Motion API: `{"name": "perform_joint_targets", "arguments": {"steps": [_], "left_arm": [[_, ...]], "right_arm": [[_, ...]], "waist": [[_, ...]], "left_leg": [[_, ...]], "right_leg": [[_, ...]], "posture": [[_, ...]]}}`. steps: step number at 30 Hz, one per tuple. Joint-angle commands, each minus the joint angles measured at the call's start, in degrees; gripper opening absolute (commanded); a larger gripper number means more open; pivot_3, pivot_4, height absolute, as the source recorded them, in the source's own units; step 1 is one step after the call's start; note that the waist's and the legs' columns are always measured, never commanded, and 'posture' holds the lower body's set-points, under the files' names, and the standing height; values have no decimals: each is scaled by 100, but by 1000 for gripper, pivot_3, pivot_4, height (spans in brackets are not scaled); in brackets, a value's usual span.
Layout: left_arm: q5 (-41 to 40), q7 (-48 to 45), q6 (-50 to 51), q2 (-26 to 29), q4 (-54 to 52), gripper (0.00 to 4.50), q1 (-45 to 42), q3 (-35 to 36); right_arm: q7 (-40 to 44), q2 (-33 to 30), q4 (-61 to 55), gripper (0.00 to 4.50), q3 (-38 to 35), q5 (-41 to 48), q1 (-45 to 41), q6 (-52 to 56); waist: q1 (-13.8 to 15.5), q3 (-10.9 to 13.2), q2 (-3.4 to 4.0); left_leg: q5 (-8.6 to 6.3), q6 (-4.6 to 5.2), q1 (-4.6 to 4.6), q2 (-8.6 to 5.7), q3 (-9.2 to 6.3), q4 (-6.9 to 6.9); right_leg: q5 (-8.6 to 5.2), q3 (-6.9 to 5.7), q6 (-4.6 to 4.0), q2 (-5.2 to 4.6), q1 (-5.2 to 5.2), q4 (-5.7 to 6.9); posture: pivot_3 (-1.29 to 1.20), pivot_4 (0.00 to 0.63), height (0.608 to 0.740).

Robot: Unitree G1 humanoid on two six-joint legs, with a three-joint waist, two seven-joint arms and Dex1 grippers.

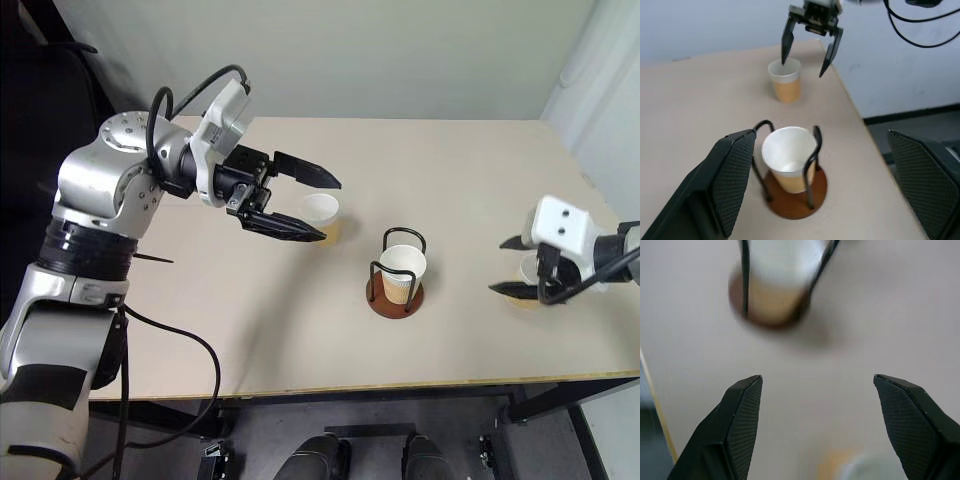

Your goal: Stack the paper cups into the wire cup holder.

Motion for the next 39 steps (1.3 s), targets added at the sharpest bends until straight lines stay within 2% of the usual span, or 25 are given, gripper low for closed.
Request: {"name": "perform_joint_targets", "arguments": {"steps": [1,8,17,26,29,37,39], "left_arm": [[-92,140,232,66,-409,4471,65,432],[-18,286,327,-8,-586,4471,224,631],[26,328,315,16,-660,4471,283,733],[197,311,27,60,-636,4471,380,791],[230,293,9,92,-626,4500,408,804],[361,167,-127,187,-449,4500,357,814],[407,133,-172,206,-366,4500,336,824]], "right_arm": [[92,-149,290,3607,35,-469,-100,-648],[261,-75,999,3607,385,-1160,-381,-1491],[475,114,1843,3607,678,-1634,-677,-2116],[670,533,2849,3607,1247,-2276,-1322,-2761],[739,590,3069,2959,1330,-2390,-1439,-2897],[1280,584,2887,54,1224,-2199,-1600,-2519],[1416,547,2642,18,1130,-2047,-1560,-2273]], "waist": [[-15,0,0],[-41,0,0],[-50,0,0],[-62,1,0],[-62,1,0],[-63,1,0],[-62,1,0]], "left_leg": [[-12,26,1,0,0,0],[8,46,21,1,-3,-1],[8,45,19,0,-5,-6],[3,46,16,0,-6,-7],[2,44,15,0,-9,-8],[-4,36,14,0,-10,-12],[-6,33,13,0,-12,-13]], "right_leg": [[5,4,1,0,-1,1],[30,7,0,3,20,0],[34,7,-1,2,19,-8],[33,8,-1,2,18,-14],[33,5,-1,1,18,-14],[30,5,-7,2,15,-16],[28,4,-9,2,15,-16]], "posture": [[0,150,740],[0,150,740],[0,150,740],[0,150,740],[0,150,740],[0,150,740],[0,150,740]]}}
